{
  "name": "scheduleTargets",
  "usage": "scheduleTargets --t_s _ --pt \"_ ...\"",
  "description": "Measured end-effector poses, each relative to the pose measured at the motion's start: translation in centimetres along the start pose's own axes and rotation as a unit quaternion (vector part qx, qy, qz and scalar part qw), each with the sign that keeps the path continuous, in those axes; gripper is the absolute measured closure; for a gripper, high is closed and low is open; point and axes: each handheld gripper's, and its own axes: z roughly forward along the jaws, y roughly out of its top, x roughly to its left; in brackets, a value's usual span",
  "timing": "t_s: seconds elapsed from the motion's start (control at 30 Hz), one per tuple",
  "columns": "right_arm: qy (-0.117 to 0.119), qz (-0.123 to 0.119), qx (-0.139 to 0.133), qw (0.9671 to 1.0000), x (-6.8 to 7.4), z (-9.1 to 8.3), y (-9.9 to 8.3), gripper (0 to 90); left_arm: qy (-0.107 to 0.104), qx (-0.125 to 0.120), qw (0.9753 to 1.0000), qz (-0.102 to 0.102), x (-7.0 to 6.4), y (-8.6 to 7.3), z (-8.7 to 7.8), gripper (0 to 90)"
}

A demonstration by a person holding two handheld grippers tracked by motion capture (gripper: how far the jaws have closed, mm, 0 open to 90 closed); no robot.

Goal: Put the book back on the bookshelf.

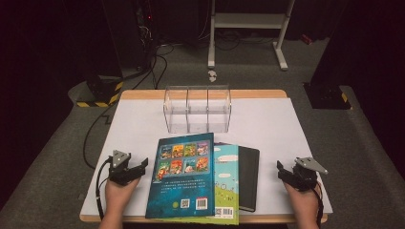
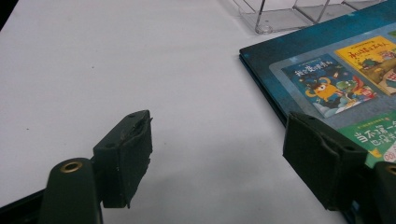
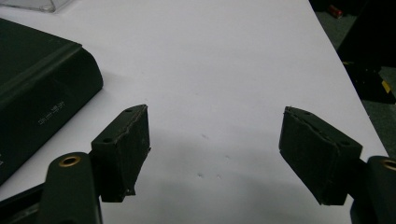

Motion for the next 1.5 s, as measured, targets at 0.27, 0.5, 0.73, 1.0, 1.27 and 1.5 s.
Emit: scheduleTargets --t_s 0.27,0.5,0.73,1.0,1.27,1.5 --pt "0.002 0.003 -0.002 1.0 -0.1 0.0 0.0 24.3 0.0 -0.002 1.0 0.009 -0.2 -0.1 0.0 24.0" --pt "0.004 0.002 -0.011 0.9999 0.0 -0.2 -0.1 23.6 0.003 -0.004 0.9999 0.013 -0.2 -0.1 -0.1 24.0" --pt "0.006 0.001 -0.013 0.9999 -0.1 -0.3 -0.1 23.5 0.002 -0.015 0.9998 0.016 -0.3 -0.2 -0.2 23.9" --pt "0.008 0.003 -0.021 0.9997 -0.2 -0.4 -0.1 23.3 0.001 -0.017 0.9997 0.02 -0.3 -0.2 -0.4 23.9" --pt "0.023 -0.009 -0.038 0.999 0.1 -1.2 0.9 22.9 -0.01 -0.027 0.9996 -0.006 -0.2 0.4 -0.6 23.3" --pt "0.049 -0.018 -0.047 0.9975 0.9 -1.8 3.0 23.0 -0.032 -0.038 0.9988 -0.006 -1.4 1.3 -1.2 23.3"
